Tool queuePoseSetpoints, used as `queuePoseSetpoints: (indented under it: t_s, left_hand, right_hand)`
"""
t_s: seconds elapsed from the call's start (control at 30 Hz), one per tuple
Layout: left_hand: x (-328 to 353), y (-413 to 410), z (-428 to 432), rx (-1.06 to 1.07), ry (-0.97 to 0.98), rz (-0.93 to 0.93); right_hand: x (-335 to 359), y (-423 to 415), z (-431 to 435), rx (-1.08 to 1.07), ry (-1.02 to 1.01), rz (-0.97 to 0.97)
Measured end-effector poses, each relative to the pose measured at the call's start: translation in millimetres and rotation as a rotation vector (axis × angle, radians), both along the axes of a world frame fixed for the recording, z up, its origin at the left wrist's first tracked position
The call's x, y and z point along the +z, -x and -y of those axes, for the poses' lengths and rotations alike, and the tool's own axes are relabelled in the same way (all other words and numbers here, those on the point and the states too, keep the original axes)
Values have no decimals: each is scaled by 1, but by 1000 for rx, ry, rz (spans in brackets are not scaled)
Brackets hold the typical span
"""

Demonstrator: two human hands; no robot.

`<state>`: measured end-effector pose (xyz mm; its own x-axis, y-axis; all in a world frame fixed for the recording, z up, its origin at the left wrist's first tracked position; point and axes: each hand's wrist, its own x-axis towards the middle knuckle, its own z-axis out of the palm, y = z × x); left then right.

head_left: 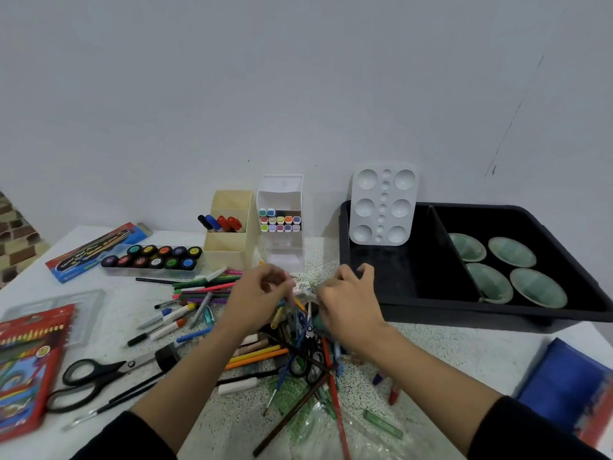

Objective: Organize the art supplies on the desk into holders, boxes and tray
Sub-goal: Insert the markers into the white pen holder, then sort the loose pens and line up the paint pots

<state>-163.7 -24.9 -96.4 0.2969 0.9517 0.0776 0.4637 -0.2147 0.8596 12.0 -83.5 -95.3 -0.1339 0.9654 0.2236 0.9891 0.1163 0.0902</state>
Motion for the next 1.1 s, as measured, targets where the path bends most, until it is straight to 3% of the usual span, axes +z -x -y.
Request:
queuePoseSetpoints:
  t_s: [0.1, 0.23, 0.4, 0.77, 0.97, 1.1]
  left_hand:
    - [28, 22, 8, 29, 0, 117]
    - [50, 57, 15, 104, -48, 106]
    - [48, 109, 14, 163, -57, 72]
    - [0, 279, -40, 320, -75, -65]
    - [-29, 364, -81, 392, -72, -235]
    - [-46, 395, -93, 333, -66, -276]
  right_hand:
    - [5, 0, -6, 28, -141, -249]
    - [20, 23, -18, 77, -50, -655]
    - [10, 71, -35, 74, 53, -864]
    - [-7, 227, -95, 167, 313, -1050]
    - [-24, 304, -132, 264, 336, -961]
    - [-34, 343, -150, 408, 356, -763]
